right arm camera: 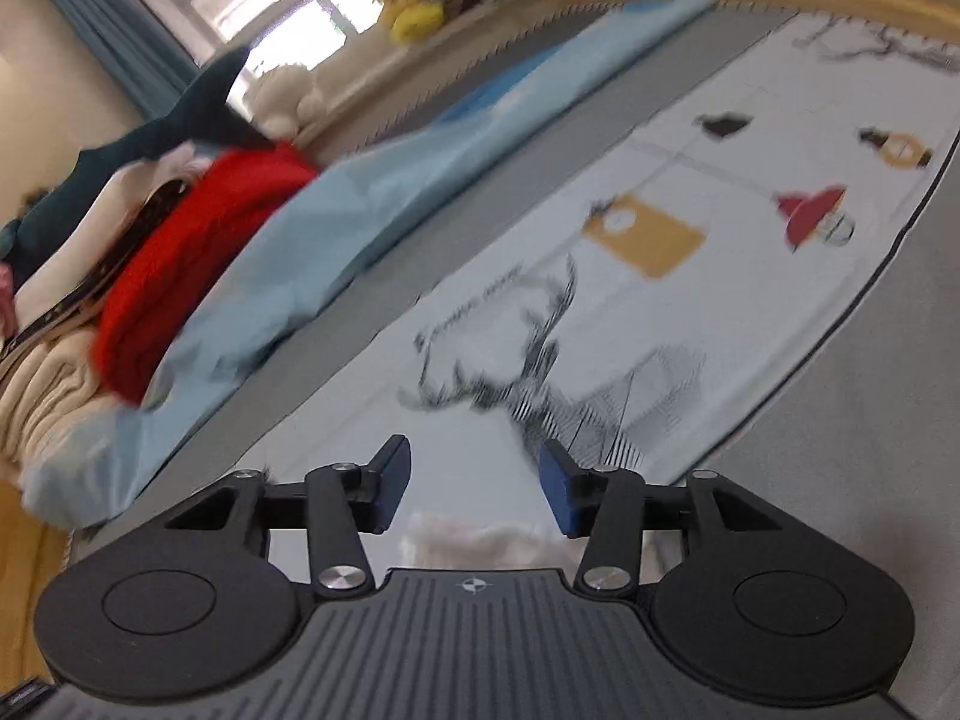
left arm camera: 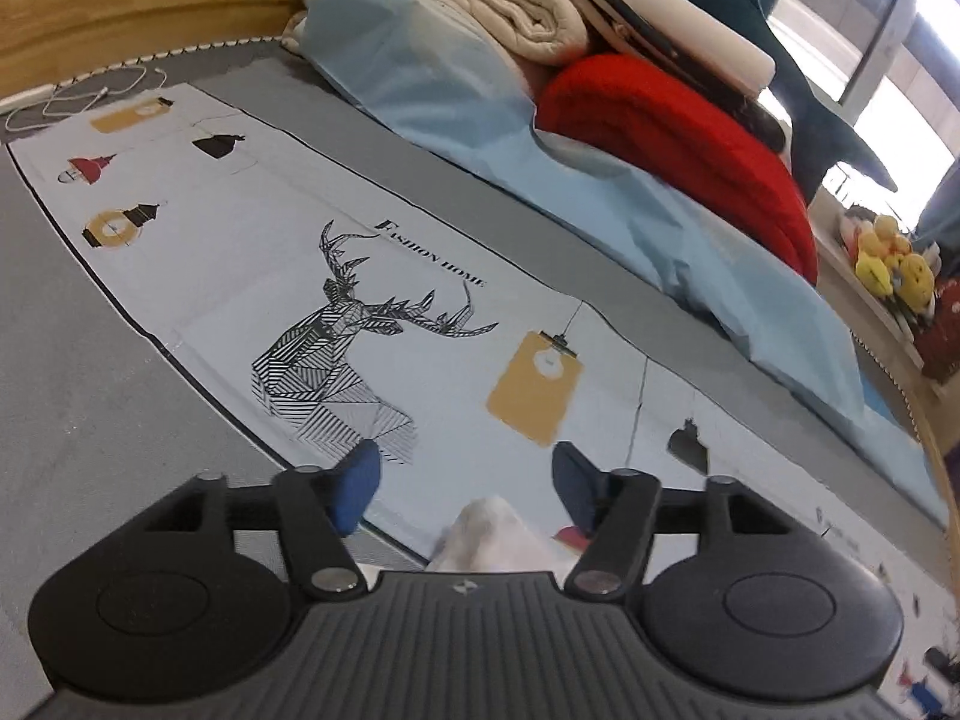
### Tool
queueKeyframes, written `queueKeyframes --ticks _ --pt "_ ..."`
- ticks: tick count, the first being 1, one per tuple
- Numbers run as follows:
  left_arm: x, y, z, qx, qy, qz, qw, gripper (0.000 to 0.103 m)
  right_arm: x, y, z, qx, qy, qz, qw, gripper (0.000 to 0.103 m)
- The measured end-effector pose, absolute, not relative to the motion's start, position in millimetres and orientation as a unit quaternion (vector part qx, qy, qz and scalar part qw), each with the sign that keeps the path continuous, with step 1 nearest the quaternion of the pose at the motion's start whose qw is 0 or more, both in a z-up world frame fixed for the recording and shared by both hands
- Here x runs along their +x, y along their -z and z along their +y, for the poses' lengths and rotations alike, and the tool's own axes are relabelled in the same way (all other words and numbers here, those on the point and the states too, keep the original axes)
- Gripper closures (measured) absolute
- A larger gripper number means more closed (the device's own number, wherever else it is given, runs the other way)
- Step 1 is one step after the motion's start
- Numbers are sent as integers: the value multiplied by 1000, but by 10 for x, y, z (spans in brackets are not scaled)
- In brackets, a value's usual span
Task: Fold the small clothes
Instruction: 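Carry the hem over onto the collar with both grippers and release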
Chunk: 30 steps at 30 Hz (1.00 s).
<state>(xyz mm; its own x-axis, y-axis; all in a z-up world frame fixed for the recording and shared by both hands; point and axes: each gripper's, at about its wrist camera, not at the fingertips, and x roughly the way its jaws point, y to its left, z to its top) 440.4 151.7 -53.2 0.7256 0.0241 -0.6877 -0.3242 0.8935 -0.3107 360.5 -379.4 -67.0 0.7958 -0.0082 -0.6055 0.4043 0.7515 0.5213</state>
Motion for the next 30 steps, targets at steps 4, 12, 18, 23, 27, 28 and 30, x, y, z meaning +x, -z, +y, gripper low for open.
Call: queueKeyframes --ticks 4,12,18,23,27,28,30 --pt "4401 595 1537 -179 -67 394 899 32 3570 658 -3685 249 106 315 909 51" --pt "4139 599 1283 26 -15 421 906 28 3565 658 -3402 81 93 370 921 51" --pt "4170 936 1086 70 29 463 883 26 3650 976 -3010 -13 1 444 896 52" --pt "4478 1061 886 35 11 453 891 26 3827 1140 -2896 7 -7 433 901 51" --pt "4665 1144 914 21 -86 444 892 16 3899 1194 -3114 141 21 391 910 51" --pt "4692 1152 971 4 -100 445 890 16 3917 1189 -3194 177 39 382 906 51" --pt "4702 1129 1094 -31 -122 444 887 16 3900 1148 -3306 219 50 371 901 50"
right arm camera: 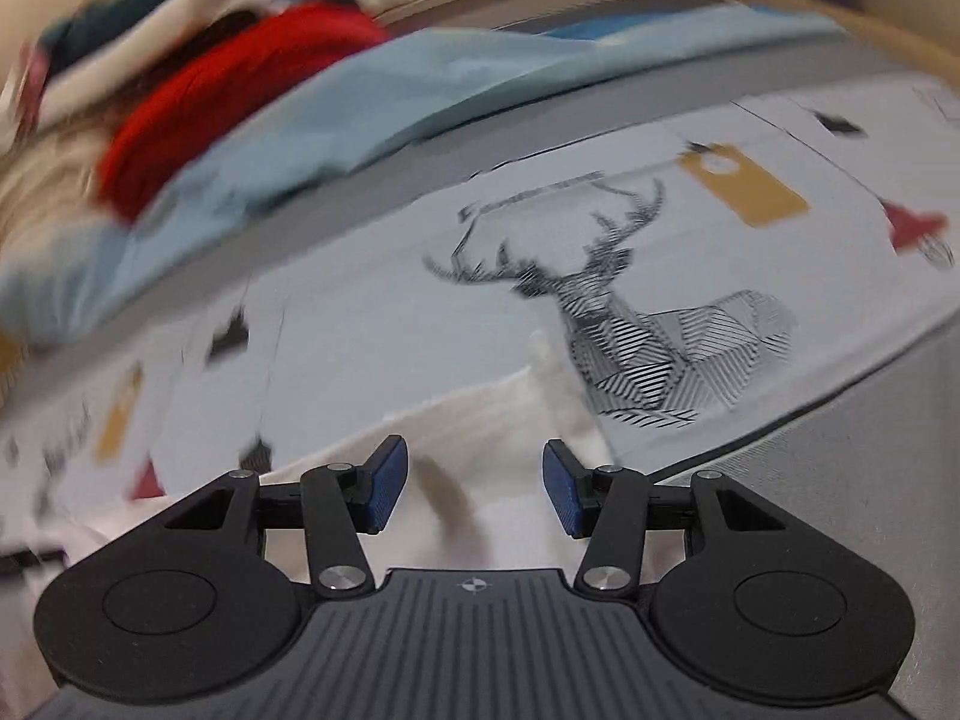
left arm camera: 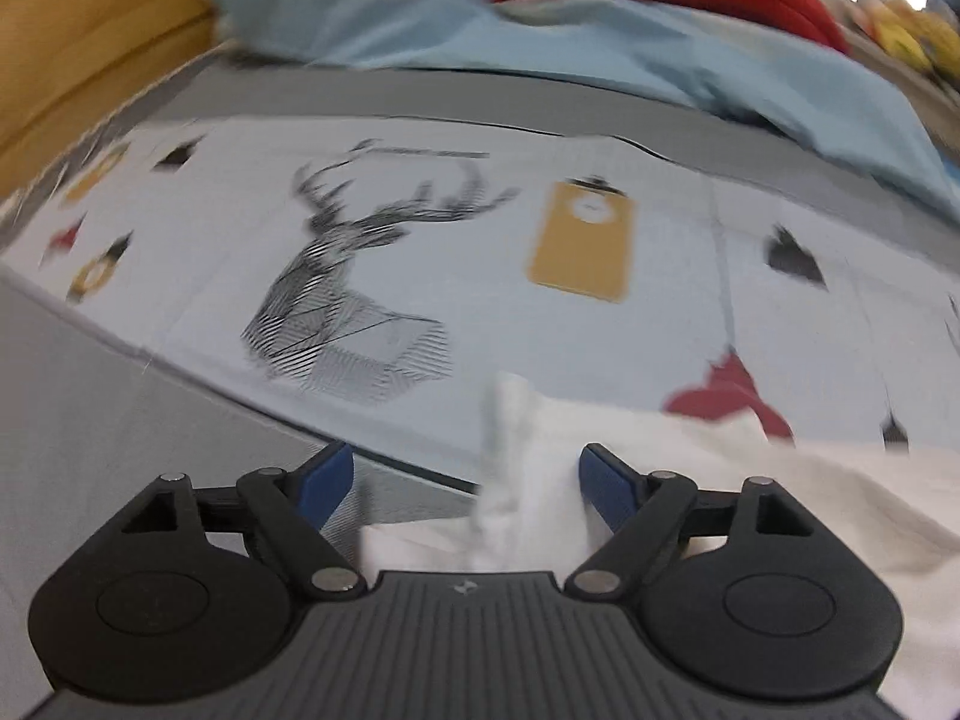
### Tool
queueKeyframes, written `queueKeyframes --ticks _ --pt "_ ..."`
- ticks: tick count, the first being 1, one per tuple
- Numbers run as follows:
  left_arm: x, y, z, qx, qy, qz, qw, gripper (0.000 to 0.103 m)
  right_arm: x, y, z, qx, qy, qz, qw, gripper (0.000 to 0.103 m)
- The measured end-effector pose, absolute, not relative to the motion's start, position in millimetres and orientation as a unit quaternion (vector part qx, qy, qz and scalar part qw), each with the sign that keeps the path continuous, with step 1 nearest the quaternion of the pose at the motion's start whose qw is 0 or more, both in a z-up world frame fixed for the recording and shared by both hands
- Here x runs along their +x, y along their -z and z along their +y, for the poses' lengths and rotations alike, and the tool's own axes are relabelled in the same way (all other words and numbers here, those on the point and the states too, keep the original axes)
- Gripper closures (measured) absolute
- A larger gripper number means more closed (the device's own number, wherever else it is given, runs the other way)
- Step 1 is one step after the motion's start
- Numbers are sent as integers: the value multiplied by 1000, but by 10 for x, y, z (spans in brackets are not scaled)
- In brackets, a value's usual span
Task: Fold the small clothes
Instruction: 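Carry the hem over onto the collar with both grippers and release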
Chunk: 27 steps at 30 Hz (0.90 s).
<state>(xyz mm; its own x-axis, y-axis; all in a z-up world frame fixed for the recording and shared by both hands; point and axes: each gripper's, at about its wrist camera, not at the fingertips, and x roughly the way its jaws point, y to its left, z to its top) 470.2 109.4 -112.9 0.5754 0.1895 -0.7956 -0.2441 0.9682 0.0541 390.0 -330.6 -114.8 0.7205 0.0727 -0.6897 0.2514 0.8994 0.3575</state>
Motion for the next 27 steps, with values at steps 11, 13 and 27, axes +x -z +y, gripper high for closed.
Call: queueKeyframes --ticks 11,13,27 --pt "4046 570 1586 -30 -91 403 910 16 3667 834 -3311 159 38 360 918 44" --pt "3783 494 1645 -23 -78 404 911 16 3518 741 -3321 152 40 356 921 44" --pt "2197 656 1856 -50 -10 429 902 16 1828 782 -3586 178 4 390 903 41"
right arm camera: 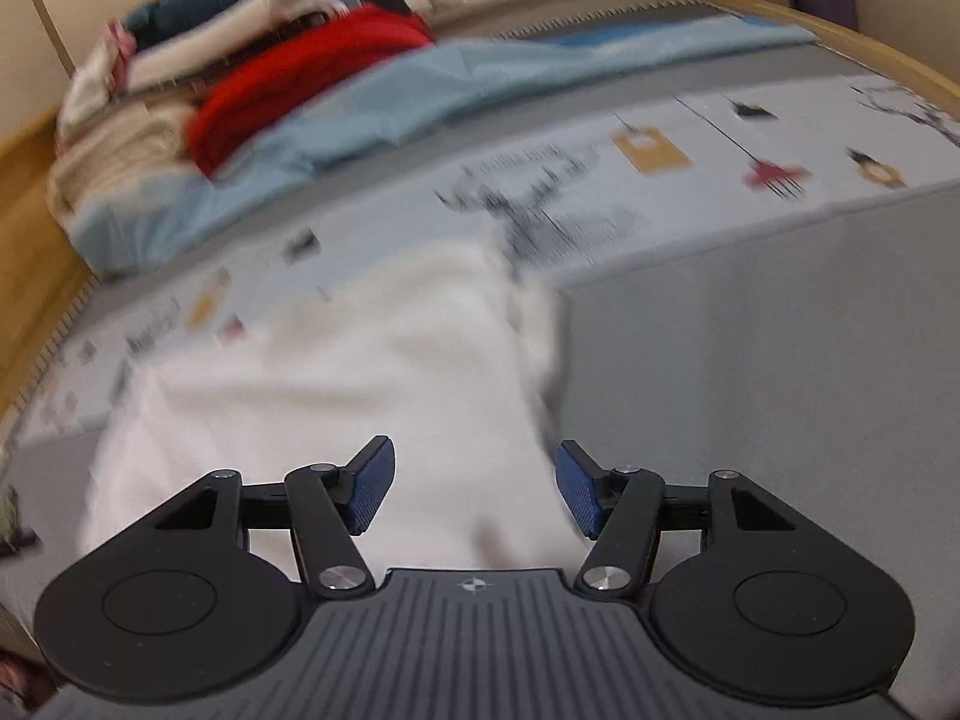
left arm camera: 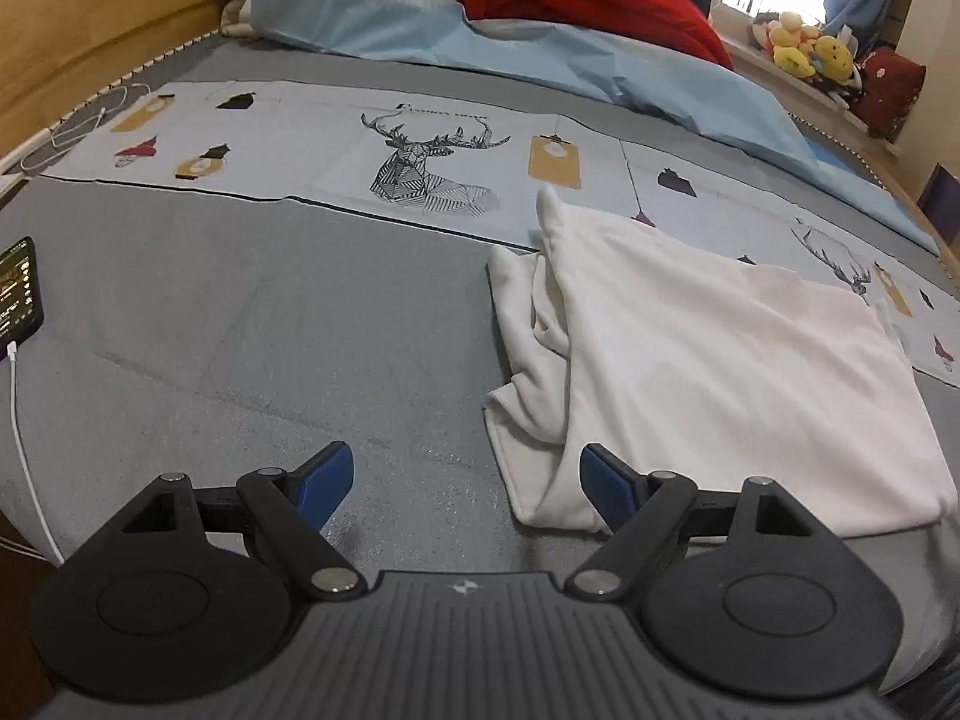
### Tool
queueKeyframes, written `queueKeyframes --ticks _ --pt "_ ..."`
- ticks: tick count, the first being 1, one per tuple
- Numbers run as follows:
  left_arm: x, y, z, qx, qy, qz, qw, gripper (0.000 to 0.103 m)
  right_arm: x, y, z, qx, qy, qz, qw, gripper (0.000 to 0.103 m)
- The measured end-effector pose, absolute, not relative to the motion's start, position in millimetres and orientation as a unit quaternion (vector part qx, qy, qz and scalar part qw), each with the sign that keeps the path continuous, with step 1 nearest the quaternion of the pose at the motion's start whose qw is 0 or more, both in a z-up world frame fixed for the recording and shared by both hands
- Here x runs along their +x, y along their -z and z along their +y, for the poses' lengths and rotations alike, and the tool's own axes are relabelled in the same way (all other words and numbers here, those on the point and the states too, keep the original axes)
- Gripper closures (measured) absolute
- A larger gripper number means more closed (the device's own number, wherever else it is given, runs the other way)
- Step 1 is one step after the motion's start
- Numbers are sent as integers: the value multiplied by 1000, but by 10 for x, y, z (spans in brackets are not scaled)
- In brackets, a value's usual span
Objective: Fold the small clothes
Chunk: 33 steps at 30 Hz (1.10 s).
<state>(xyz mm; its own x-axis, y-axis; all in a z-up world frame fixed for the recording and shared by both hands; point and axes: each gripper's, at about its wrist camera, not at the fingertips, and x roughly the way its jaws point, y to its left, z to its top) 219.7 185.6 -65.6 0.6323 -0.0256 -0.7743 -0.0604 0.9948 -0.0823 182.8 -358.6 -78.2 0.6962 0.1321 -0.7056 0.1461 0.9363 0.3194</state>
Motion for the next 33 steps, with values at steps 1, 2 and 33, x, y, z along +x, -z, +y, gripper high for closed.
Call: queueKeyframes --ticks 1,2,33 --pt "2187 671 1852 -44 -10 425 904 16 1768 839 -3621 177 17 401 899 41" --pt "2189 696 1852 -40 -13 425 904 16 1743 865 -3657 178 25 407 895 41" --pt "2250 1040 1266 58 141 444 883 26 1846 1149 -3694 92 -9 440 893 49"
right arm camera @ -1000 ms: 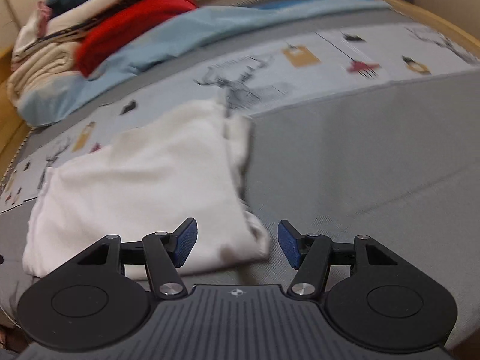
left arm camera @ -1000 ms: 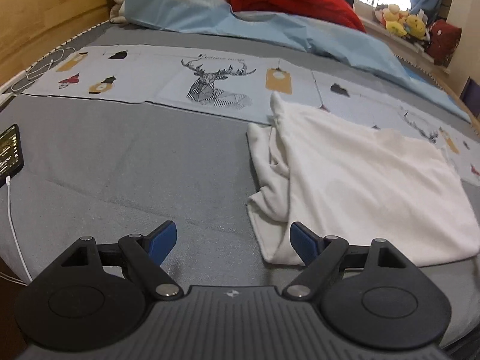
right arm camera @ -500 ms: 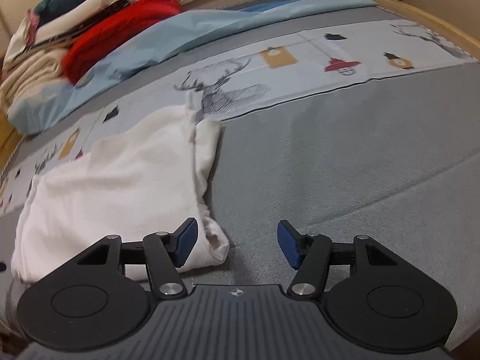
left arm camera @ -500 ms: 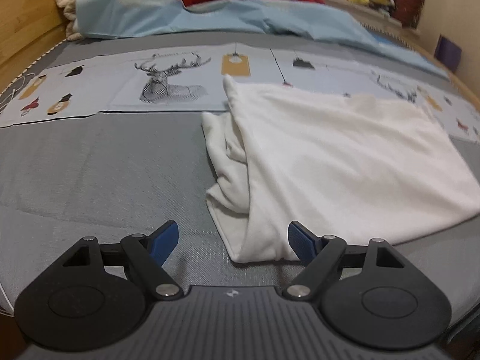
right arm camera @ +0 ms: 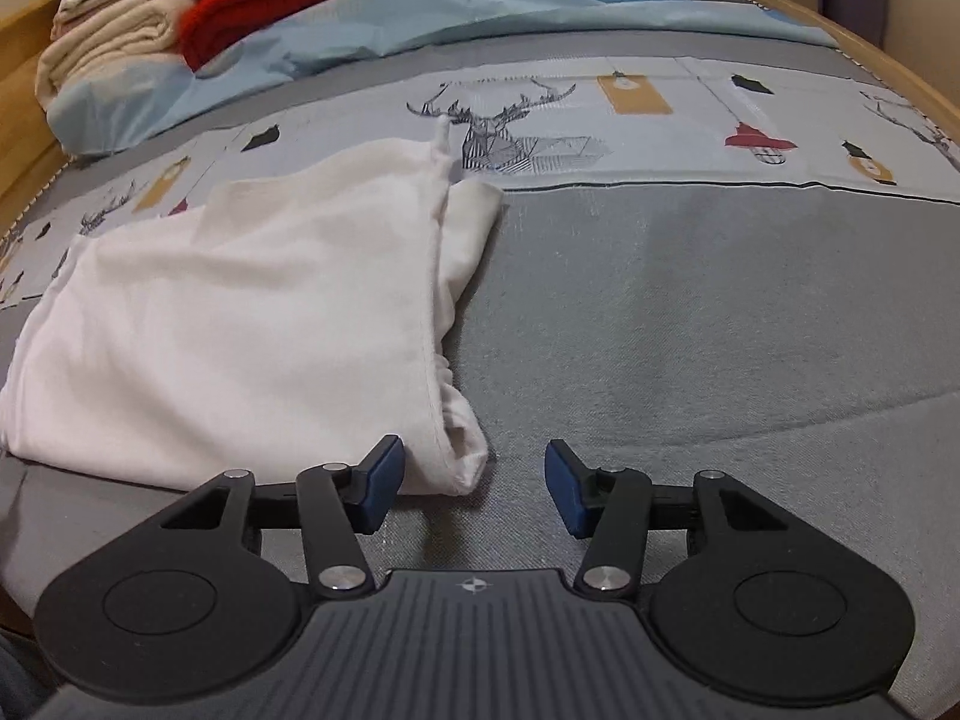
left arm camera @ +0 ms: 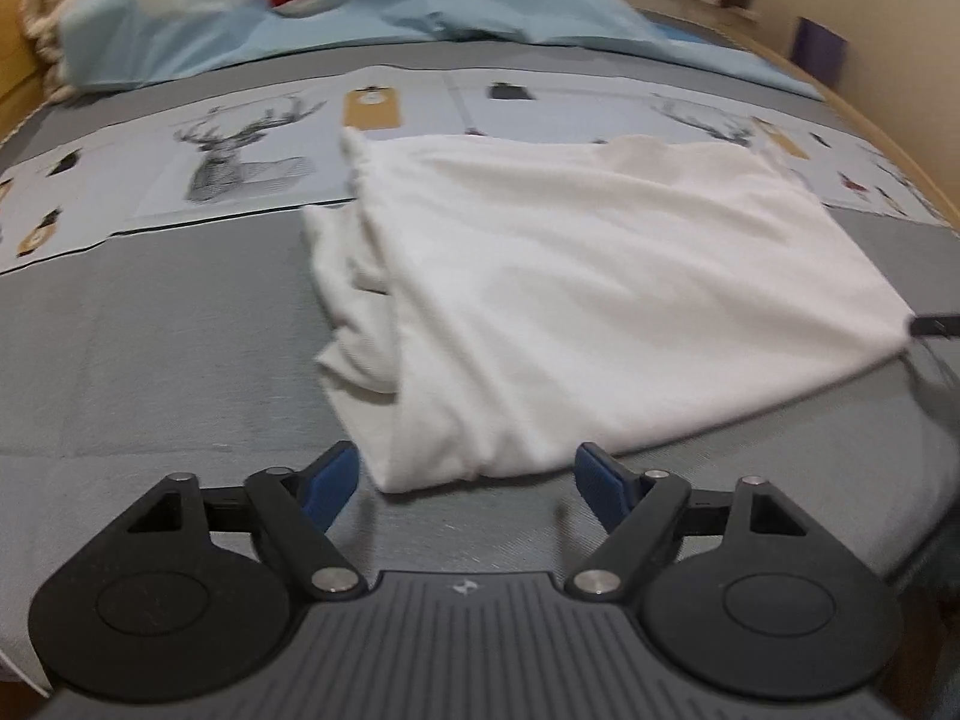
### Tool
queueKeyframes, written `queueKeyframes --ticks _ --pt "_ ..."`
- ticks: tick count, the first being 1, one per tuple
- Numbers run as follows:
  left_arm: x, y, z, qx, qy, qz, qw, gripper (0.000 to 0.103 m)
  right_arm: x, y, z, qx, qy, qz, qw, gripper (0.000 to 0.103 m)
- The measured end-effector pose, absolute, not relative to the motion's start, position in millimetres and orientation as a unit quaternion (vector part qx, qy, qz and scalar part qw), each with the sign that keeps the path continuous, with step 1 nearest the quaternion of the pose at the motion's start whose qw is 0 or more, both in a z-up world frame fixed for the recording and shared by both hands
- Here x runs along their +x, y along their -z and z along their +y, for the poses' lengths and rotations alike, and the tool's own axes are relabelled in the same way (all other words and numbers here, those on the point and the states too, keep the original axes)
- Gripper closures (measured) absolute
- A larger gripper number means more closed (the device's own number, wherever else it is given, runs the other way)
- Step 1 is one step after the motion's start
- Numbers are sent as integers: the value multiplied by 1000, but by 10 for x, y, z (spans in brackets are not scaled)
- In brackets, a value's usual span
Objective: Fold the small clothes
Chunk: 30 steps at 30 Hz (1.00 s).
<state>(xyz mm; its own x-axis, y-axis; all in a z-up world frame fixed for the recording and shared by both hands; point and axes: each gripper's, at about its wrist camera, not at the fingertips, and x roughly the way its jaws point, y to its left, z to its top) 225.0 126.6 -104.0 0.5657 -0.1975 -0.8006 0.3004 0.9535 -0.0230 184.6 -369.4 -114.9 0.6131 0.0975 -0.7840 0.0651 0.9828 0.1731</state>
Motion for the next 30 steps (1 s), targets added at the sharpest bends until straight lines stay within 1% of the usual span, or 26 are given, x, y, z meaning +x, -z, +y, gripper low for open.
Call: queueKeyframes --ticks 1,2,3,4,7,10,15,17,18,19,20,21,22,23,24,25,28,30 --pt "2228 1040 1254 60 149 441 883 31 1858 1154 -3678 92 -11 440 893 49" --pt "2214 1043 1246 63 157 439 883 33 1869 1156 -3660 91 -12 441 893 50" --pt "2196 1045 1239 65 162 437 882 36 1874 1160 -3644 90 -12 441 893 50" --pt "2188 1052 1230 68 164 436 882 42 1880 1169 -3631 88 -10 444 892 50" --pt "2213 1084 1241 71 163 441 879 48 1889 1193 -3610 85 -8 451 888 50" --pt "2270 1089 1336 61 140 445 882 48 1901 1202 -3607 87 -7 452 888 50" --pt "2386 1032 1526 -2 129 444 887 46 1935 1213 -3597 99 -13 454 885 49" --pt "2440 1070 1497 -1 133 453 881 46 1955 1215 -3571 104 -21 454 885 48" --pt "2457 1094 1469 6 133 458 879 46 1967 1215 -3558 108 -24 453 885 46" --pt "2471 1121 1434 17 133 461 877 48 1979 1215 -3544 112 -22 453 884 46" --pt "2468 1147 1389 31 133 463 876 52 1992 1218 -3538 116 -20 454 883 46" --pt "2468 1161 1352 41 133 463 875 73 2002 1224 -3536 120 -17 455 882 47" --pt "2466 1170 1314 51 134 461 876 96 2010 1228 -3534 122 -15 456 881 50" --pt "2456 1155 1296 59 126 454 880 99 2015 1234 -3527 119 -14 458 881 62" --pt "2435 1139 1300 59 121 446 885 99 2015 1239 -3517 113 -13 460 881 78" --pt "2394 1090 1309 54 119 436 890 100 2015 1246 -3509 106 -12 462 880 84" --pt "2227 917 1453 20 103 410 906 100 1985 1248 -3489 89 -16 463 882 89" --pt "2265 1013 1579 7 84 447 891 100 1973 1257 -3512 84 -13 463 882 90"
